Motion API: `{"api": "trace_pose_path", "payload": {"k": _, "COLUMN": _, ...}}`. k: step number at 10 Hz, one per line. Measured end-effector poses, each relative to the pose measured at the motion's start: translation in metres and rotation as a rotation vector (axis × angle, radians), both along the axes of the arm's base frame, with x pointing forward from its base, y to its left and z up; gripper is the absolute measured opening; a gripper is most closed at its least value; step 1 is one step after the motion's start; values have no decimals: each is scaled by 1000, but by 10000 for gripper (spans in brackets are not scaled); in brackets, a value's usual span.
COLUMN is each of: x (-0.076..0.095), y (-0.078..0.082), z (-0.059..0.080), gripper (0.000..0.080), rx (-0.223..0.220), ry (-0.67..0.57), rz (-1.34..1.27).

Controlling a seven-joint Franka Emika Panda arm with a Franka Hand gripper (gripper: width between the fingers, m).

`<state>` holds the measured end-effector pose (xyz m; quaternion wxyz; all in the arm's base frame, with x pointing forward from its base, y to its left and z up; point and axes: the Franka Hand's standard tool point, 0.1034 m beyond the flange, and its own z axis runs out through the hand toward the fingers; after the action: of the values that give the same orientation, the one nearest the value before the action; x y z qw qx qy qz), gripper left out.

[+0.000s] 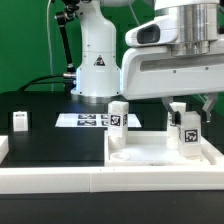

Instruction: Assemble square table

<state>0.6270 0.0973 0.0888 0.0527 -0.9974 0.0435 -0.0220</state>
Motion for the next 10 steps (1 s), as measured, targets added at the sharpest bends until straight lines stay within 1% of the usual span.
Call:
{"api": "trace_pose_path", "payload": {"k": 2, "x": 0, "y": 0, "z": 0, "gripper": 288, "rx": 1, "ry": 3, "rz": -33}}
{"api": "trace_pose_path", "payload": {"k": 5, "x": 0, "y": 0, "z": 0, "gripper": 288, "rx": 11, "ry": 21, "rz": -202}}
{"api": "trace_pose_path", "payload": {"k": 6, "x": 0, "y": 0, "z": 0, "gripper": 290, "rx": 16, "ry": 32, "rz": -300}}
{"api": "trace_pose_path", "payload": {"k": 8, "x": 0, "y": 6, "z": -1, "gripper": 290, "rx": 35, "ry": 40, "rz": -598}}
{"api": "trace_pose_path", "payload": {"k": 10, "x": -1, "y": 5, "z": -2, "gripper": 290, "rx": 56, "ry": 63, "rz": -809}}
